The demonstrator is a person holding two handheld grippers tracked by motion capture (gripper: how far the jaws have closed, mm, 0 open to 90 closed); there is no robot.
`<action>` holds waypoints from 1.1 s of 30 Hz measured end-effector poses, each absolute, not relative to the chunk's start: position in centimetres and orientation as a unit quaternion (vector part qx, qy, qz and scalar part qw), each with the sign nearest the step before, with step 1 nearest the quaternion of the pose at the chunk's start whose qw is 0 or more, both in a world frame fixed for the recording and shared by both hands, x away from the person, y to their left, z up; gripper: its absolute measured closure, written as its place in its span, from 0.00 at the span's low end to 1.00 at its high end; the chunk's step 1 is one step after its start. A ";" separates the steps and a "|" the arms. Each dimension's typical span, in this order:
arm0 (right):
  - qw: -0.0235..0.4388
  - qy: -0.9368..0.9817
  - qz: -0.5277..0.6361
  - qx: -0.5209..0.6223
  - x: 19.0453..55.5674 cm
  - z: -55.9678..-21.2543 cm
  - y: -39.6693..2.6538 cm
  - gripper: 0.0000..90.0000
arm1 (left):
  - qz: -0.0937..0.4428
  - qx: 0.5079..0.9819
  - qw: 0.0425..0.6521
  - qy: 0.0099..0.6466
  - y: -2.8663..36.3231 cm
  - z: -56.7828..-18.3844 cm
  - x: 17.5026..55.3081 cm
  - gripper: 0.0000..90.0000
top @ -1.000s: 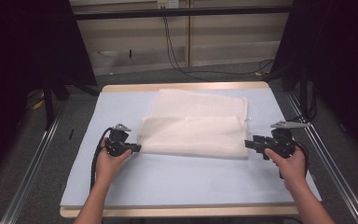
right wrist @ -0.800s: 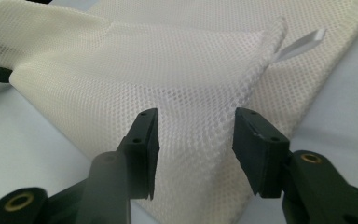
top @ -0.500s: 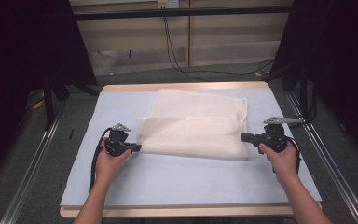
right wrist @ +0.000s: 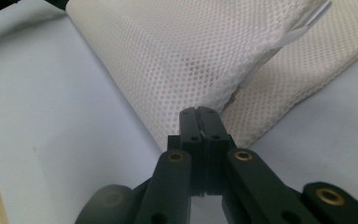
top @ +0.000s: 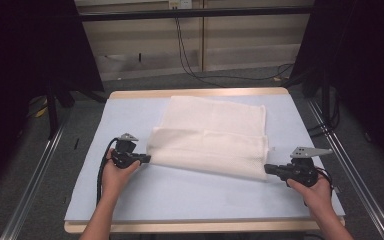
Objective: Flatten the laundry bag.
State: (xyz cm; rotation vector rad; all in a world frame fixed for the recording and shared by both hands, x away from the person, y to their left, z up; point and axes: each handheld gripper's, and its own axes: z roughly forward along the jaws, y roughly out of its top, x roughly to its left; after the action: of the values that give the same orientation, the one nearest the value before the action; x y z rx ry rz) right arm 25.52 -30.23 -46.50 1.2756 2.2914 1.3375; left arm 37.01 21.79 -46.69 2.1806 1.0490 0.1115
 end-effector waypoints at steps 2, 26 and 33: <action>0.098 0.781 0.447 0.425 25.4 -46.6 -30.1 1.00 | 0.045 0.842 0.352 0.406 21.8 -46.7 37.0 0.94; 0.089 0.793 0.438 0.415 25.5 -46.9 -29.8 1.00 | 0.067 0.828 0.370 0.415 19.3 -42.6 40.9 0.59; 0.089 0.791 0.438 0.417 25.6 -46.9 -29.8 1.00 | 0.048 0.844 0.358 0.397 18.9 -42.4 40.9 0.89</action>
State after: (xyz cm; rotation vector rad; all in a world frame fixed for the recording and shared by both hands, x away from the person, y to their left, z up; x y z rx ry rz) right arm 25.57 -29.83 -46.85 1.2422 2.3544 1.3033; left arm 40.90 18.88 -42.40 2.1771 1.0246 0.1249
